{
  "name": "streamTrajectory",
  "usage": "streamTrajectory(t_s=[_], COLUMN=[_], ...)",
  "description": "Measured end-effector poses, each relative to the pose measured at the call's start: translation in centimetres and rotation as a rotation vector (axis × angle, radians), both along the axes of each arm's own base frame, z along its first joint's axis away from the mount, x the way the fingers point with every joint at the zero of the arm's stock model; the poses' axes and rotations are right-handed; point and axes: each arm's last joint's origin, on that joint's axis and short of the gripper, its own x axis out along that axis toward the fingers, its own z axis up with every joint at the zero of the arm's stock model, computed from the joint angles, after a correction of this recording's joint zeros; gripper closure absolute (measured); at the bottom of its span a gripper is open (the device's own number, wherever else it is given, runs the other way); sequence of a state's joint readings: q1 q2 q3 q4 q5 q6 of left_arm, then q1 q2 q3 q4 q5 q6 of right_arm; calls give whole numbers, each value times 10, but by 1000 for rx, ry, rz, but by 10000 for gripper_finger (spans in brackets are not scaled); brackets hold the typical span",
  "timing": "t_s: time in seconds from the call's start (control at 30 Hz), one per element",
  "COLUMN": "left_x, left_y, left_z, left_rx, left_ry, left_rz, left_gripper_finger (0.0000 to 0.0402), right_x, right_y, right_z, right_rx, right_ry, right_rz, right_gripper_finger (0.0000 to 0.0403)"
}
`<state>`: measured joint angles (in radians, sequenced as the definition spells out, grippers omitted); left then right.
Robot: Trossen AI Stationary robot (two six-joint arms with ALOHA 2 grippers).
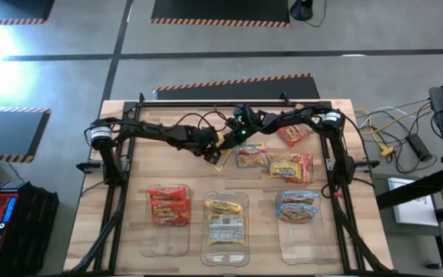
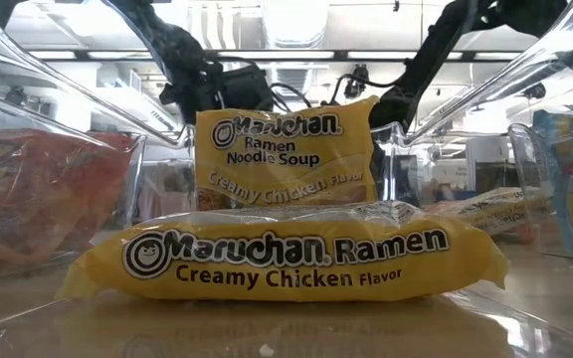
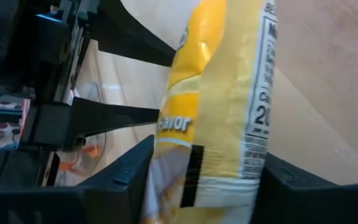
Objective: Sort Maruchan noodles
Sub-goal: Put the yellow noodle pack into the middle transparent bin
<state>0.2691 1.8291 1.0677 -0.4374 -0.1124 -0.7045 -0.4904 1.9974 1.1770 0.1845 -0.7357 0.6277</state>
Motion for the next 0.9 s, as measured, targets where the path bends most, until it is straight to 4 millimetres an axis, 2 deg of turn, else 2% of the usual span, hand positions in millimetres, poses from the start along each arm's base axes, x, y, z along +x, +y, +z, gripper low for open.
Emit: streamTrajectory(t_s=[0.23,0.6,0.9], left_x=[-6,-18,-33], left_y=[-3,-10,-13], left_z=[17,64,82], left_rx=[-1,19,35], left_ry=[-28,-155,-143], left_rz=[-52,-123,-97], left_gripper_finger=[212,212,212], right_x=[-2,-18,-37], right_y=[1,-5,6], right_z=[1,13,64], right_rx=[0,-74,-200], right_ry=[6,48,5], right_rz=[21,67,142], right_gripper_finger=[280,275,276])
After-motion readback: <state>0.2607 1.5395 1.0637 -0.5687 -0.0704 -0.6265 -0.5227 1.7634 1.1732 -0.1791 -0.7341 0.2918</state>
